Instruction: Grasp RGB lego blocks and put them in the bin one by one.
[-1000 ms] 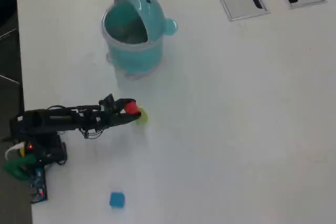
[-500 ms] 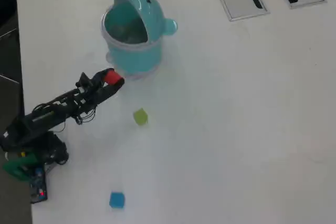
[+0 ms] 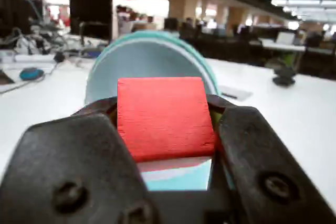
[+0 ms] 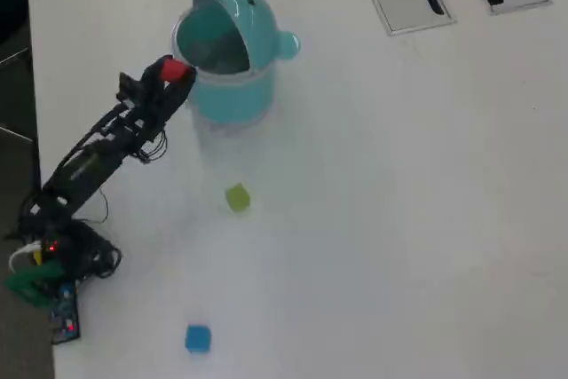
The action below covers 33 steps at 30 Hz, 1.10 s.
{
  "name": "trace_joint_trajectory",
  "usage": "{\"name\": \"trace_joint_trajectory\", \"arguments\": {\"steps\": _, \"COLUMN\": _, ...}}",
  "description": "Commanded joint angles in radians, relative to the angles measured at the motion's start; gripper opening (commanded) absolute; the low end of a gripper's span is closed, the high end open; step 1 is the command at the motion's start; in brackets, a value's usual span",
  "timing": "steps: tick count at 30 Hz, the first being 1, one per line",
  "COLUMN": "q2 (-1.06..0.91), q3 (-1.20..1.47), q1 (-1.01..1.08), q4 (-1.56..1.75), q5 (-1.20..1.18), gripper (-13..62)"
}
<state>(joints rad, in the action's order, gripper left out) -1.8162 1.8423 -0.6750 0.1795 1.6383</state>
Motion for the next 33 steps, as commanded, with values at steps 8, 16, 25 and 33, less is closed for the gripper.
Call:
{"name": "trace_joint_trajectory", "arguments": {"steps": 8, "q2": 0.242, "q3": -0.410, "q1": -0.058, "q4": -0.035, "q5": 0.014, "gripper": 12.5}}
{"name": "trace_joint_trajectory", "arguments": {"steps": 16, "q2": 0.448, "q3": -0.614, "q1": -0.055, "q4": -0.057, "q5": 0.029, "gripper": 12.4}}
{"name": "trace_joint_trajectory", "arguments": {"steps": 25, "q2": 0.646, "q3": -0.836, "q1": -0.058, "q4": -0.046, "q5": 0.043, "gripper": 12.6}}
{"name": "trace_joint_trajectory", "arguments": {"steps": 33, "q2": 0.663, "q3": -0.839, "q1": -0.058, "q4": -0.044, "q5": 0.138, "gripper": 27.0}}
